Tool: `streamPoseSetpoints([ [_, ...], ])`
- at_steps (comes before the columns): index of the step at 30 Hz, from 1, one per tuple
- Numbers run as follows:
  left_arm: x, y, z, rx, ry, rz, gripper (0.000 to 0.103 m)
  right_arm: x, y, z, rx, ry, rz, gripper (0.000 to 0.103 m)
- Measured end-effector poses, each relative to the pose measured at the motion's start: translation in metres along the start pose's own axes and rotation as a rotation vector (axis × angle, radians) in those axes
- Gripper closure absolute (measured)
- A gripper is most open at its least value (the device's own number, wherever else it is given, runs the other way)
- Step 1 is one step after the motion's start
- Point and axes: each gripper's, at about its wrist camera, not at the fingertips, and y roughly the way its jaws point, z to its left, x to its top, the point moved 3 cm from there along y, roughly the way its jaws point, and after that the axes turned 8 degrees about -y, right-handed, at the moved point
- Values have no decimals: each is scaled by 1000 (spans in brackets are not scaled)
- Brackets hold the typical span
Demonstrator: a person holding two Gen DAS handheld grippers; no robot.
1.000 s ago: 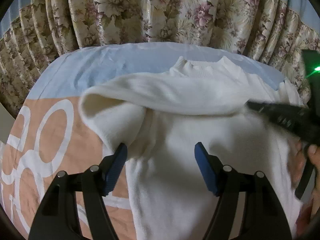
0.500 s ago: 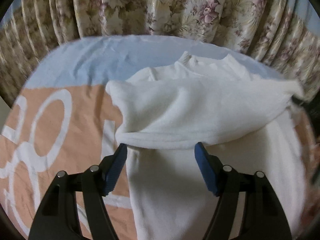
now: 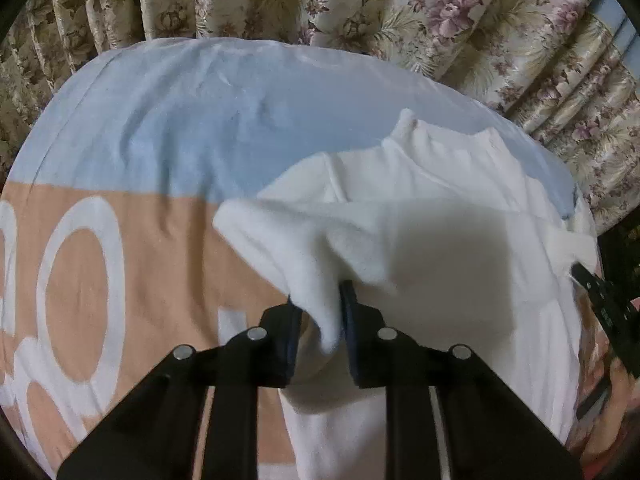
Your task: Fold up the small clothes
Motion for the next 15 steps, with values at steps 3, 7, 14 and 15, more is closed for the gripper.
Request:
streamPoseSetpoints([
  [3, 7, -11, 1, 1, 40, -50, 91, 1, -4, 1, 21, 2, -14, 93],
  [7, 17, -25, 10, 13, 88, -103, 91, 10, -16, 4, 99, 30, -73, 93],
  [14, 36, -14, 30, 70, 185, -74, 91, 14, 9, 19, 162, 48, -13, 93],
  [15, 33, -11, 28, 78, 190, -67, 91, 12, 15, 16, 150, 52, -6, 93],
])
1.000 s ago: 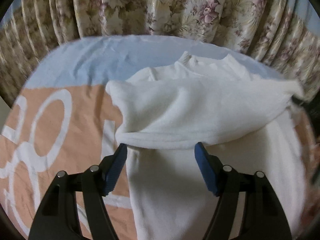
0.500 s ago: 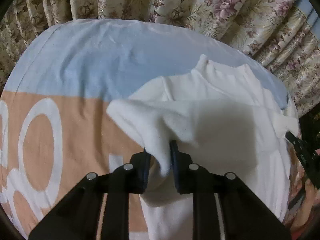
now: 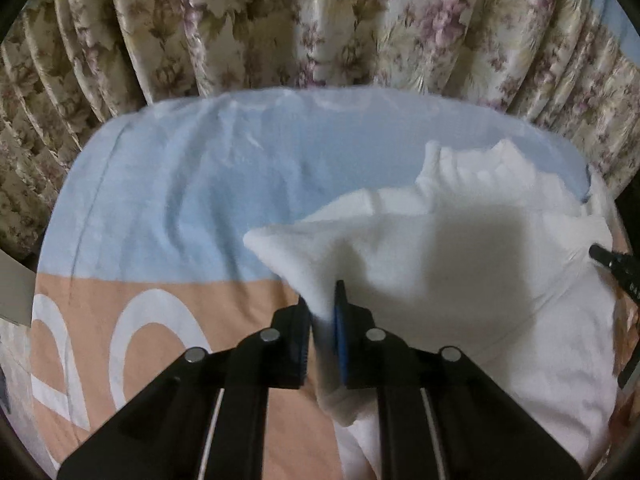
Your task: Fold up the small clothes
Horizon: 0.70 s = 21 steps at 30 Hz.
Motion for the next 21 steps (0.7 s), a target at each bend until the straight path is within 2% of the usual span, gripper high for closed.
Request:
streamPoseSetpoints([
  [3, -10, -3, -14, 22, 28, -12, 91, -2, 7, -18, -10, 29, 4, 93],
  [6, -17, -9, -19, 43, 40, -29, 83, 0, 17, -29, 14, 55, 28, 92],
  [8, -17, -11, -20, 86, 33, -35, 70, 0, 18, -32, 19, 53, 38, 81],
  [10, -17, -23, -22, 126, 33, -63, 65, 3, 7, -36, 32, 48, 18, 74],
  [12, -21, -45, -29, 126, 33, -106, 56, 3, -9, -41, 16, 51, -18, 70],
  [13, -22, -52, -33, 126, 35, -124, 48, 3, -16, -44, 11, 56, -33, 67],
  [15, -23, -64, -51, 88, 61, -156, 42, 4, -24, -43, 48, 57, -63, 67],
  [17, -20, -59, -69, 64, 92, -154, 35, 7, -23, -33, 68, 22, -76, 67],
  [21, -15, -20, -93, 97, 105, -126, 35, 10, 0, -6, 62, -69, -48, 69],
])
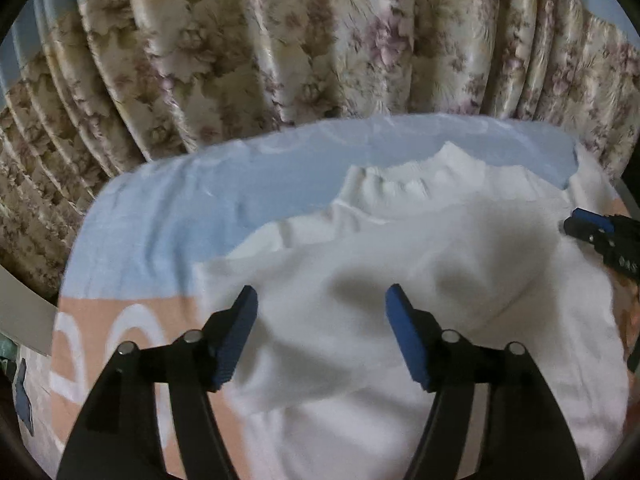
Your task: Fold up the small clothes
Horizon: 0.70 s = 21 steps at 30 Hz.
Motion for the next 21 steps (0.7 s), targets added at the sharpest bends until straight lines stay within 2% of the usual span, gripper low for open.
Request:
streamPoseSetpoints([
  [2, -6, 23, -5, 51, -7, 45, 35, -8, 15, -3, -44, -7, 54, 72],
  [4, -16, 31, -4, 78, -18, 71, 35, -14, 13, -7, -49, 0, 45, 78],
  [7, -32, 39, -1, 102, -33, 89, 32, -19, 5, -10, -22, -1, 44, 77],
  [9, -33, 35, -4, 122, -30, 72, 30, -17, -7, -18, 15, 26, 8, 74],
  [12, -23, 25, -15, 101, -32, 50, 21, -7, -37, -45, 0, 106, -96, 69],
  [15, -8, 13, -31, 54, -37, 10, 18, -4, -56, -96, -127, 191, -130, 62],
  [18, 3, 9, -47, 25, -36, -23, 15, -12, -57, -150, -231, 298, -112, 62],
  [21, 11, 16, -63, 32, -39, -26, 14, -26, -48, -194, -343, 343, -65, 62],
])
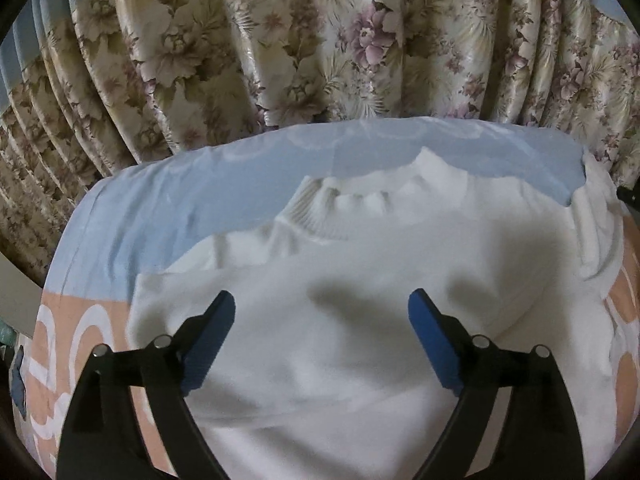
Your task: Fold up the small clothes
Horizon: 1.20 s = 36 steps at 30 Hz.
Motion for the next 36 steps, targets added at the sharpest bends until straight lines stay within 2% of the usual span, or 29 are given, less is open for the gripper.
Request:
streamPoseSetpoints([
  [3, 4, 7, -13, -23, -6, 12, 14, -7, 16, -23, -43, 15, 42, 62],
  [5, 4, 10, -20, -24, -3, 19, 14, -13, 29, -34, -13, 63, 89, 65],
  [7, 3, 11, -23, -22, 3, 24, 14, -21, 37, -36, 41, 87, 109, 91],
  [9, 2, 10, -22, -14, 12, 24, 14, -21, 32, -26, 41, 26, 73, 96],
  [13, 1, 6, -13, 12, 10, 22, 14, -11, 7, 2, 66, -71, -18, 96],
  [16, 2, -6, 0, 16, -6, 11, 14, 5, -30, 41, 180, -142, -121, 96],
  [19, 2, -17, 12, 33, -15, -9, 14, 3, -72, 111, 307, -316, -168, 96],
  [23, 3, -30, 38, 68, -50, -32, 14, -38, -92, 204, 479, -494, -100, 96],
  [27, -1, -29, 60, 55, -102, 2, 14, -104, -73, 270, 524, -628, 59, 95],
  [30, -6, -31, 61, 29, -98, 17, 14, -117, -73, 269, 556, -592, 82, 77],
  [32, -9, -35, 52, 16, -66, 5, 14, -113, -80, 258, 578, -547, 81, 76],
  [36, -11, -38, 17, -58, -2, -1, 14, -95, -92, 220, 511, -452, 38, 75],
])
